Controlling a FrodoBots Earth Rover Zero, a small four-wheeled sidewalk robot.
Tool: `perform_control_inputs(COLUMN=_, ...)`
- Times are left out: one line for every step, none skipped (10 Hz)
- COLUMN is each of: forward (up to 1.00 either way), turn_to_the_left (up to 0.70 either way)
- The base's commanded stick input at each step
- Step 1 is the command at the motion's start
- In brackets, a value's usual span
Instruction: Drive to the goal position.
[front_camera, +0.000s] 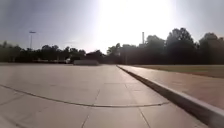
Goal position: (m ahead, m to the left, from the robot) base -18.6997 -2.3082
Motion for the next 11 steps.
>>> perform_control_inputs(forward=0.7, turn_to_the_left=-0.25)
perform_control_inputs(forward=0.7, turn_to_the_left=-0.13)
perform_control_inputs(forward=0.7, turn_to_the_left=-0.01)
perform_control_inputs(forward=0.7, turn_to_the_left=0.01)
perform_control_inputs(forward=0.7, turn_to_the_left=0.01)
perform_control_inputs(forward=0.7, turn_to_the_left=0.01)
perform_control_inputs(forward=0.7, turn_to_the_left=0.01)
perform_control_inputs(forward=0.7, turn_to_the_left=0.01)
perform_control_inputs(forward=0.7, turn_to_the_left=0.01)
perform_control_inputs(forward=0.7, turn_to_the_left=0.01)
perform_control_inputs(forward=0.7, turn_to_the_left=0.01)
